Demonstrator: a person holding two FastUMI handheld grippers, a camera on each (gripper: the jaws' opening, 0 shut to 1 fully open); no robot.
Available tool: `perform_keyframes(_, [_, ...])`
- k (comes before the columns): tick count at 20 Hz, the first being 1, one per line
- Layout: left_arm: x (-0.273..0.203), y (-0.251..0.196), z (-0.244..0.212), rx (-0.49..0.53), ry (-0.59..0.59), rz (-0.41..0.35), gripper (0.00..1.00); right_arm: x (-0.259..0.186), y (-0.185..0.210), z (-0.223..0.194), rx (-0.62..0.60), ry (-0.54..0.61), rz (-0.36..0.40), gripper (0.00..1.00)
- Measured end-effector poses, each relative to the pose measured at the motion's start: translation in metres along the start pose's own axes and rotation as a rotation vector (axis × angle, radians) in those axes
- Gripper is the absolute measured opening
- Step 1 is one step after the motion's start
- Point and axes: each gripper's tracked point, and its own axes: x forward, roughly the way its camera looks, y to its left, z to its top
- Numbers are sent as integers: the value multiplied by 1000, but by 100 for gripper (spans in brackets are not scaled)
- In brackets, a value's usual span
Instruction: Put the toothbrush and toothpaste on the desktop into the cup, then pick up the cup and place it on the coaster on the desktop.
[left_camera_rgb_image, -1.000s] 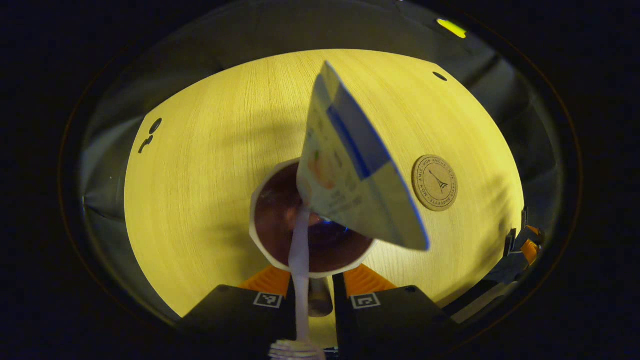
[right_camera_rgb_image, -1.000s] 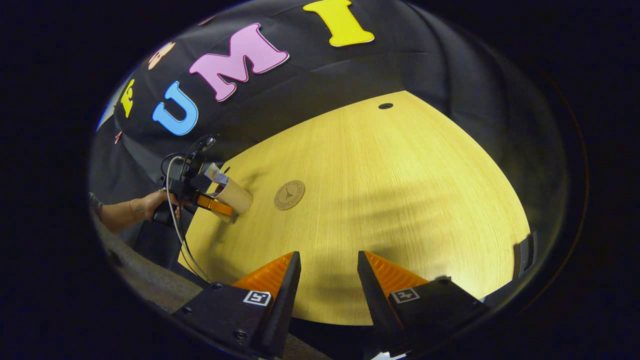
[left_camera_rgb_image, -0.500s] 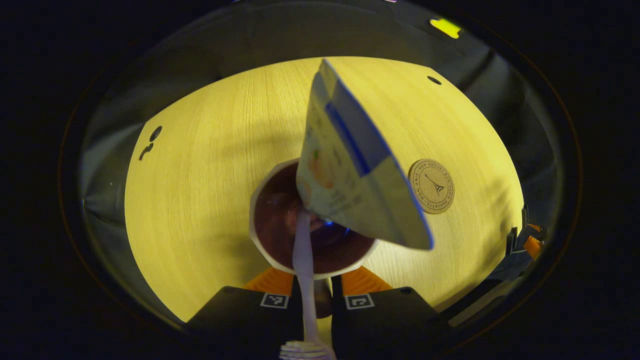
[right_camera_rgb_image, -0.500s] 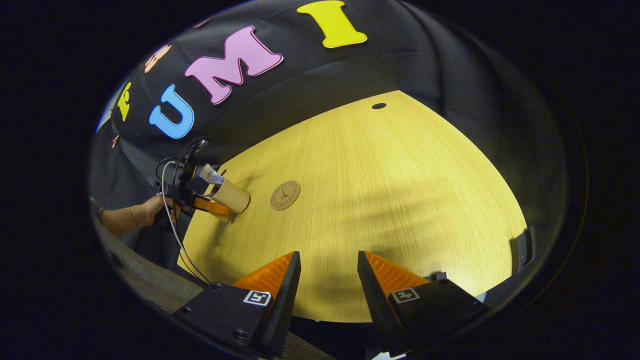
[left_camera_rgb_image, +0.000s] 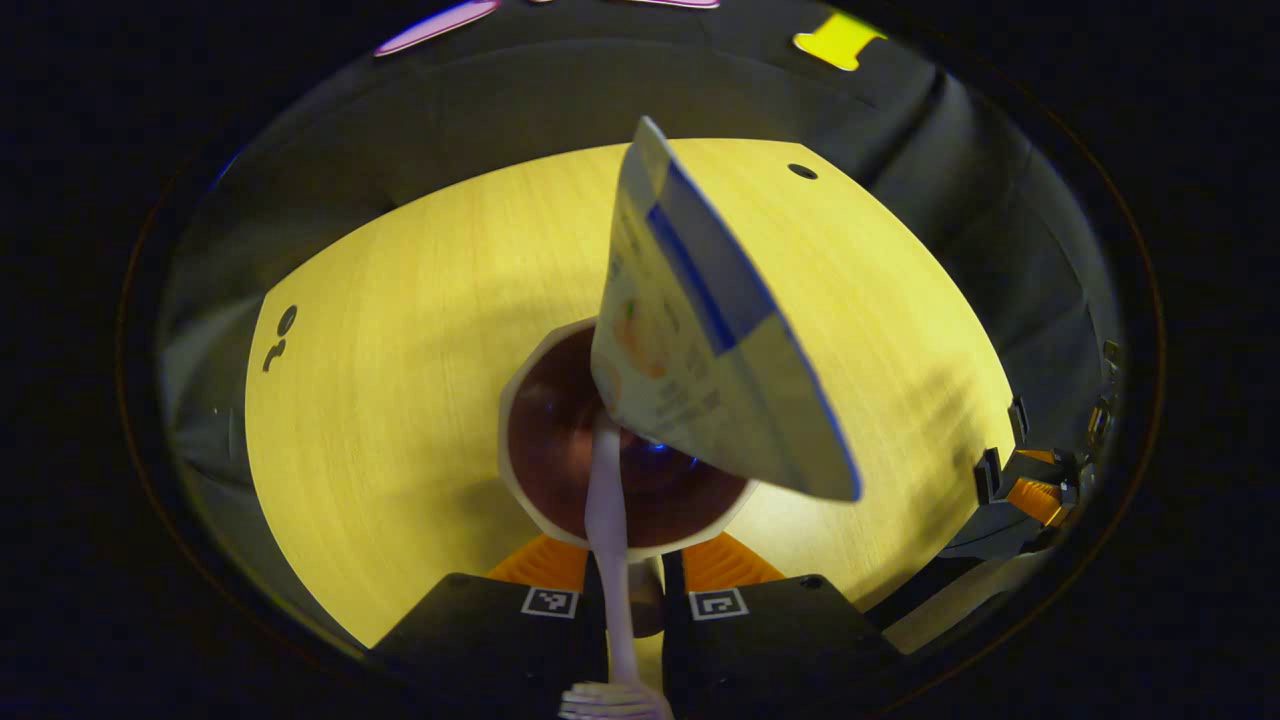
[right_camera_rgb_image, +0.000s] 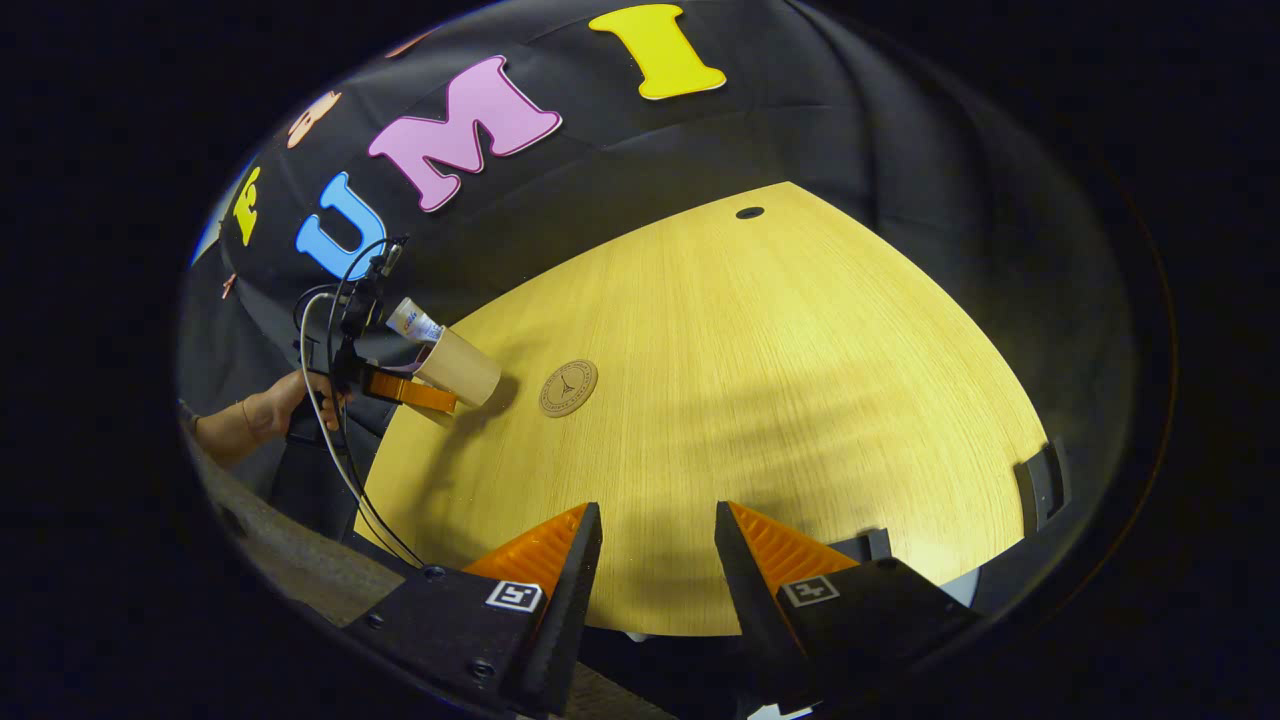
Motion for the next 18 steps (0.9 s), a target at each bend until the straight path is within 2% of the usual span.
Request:
perform_keyframes(1, [3,-9,6,23,-2,-3,26,-2,-3,0,6,-3,-6,71])
perform_keyframes(7, [24,-52,25,133,18,-15,26,-22,-25,-3,55,-36,-49,71])
perform_keyframes(8, [27,-58,26,142,23,-18,26,-25,-29,-4,64,-39,-58,71])
perform_keyframes(9, [31,-62,27,152,28,-19,31,-29,-32,-7,72,-43,-67,71])
perform_keyframes(10, [34,-65,28,162,33,-16,26,-32,-36,-9,82,-46,-76,71])
perform_keyframes(11, [36,-68,28,170,39,-15,26,-35,-40,-11,92,-49,-85,71])
perform_keyframes(12, [39,-71,28,173,44,-17,31,-38,-43,-12,101,-50,-93,71])
perform_keyframes(14, [43,-73,28,179,54,-20,31,-43,-48,-15,120,-56,-105,71])
perform_keyframes(15, [45,-75,28,182,58,-19,26,-45,-50,-14,127,-58,-112,71])
perform_keyframes(16, [47,-77,28,187,63,-19,31,-46,-52,-15,134,-60,-118,71])
perform_keyframes(17, [49,-78,26,193,66,-18,26,-47,-54,-15,140,-62,-124,71])
perform_keyframes(18, [51,-79,25,202,69,-16,26,-48,-57,-15,145,-61,-131,71])
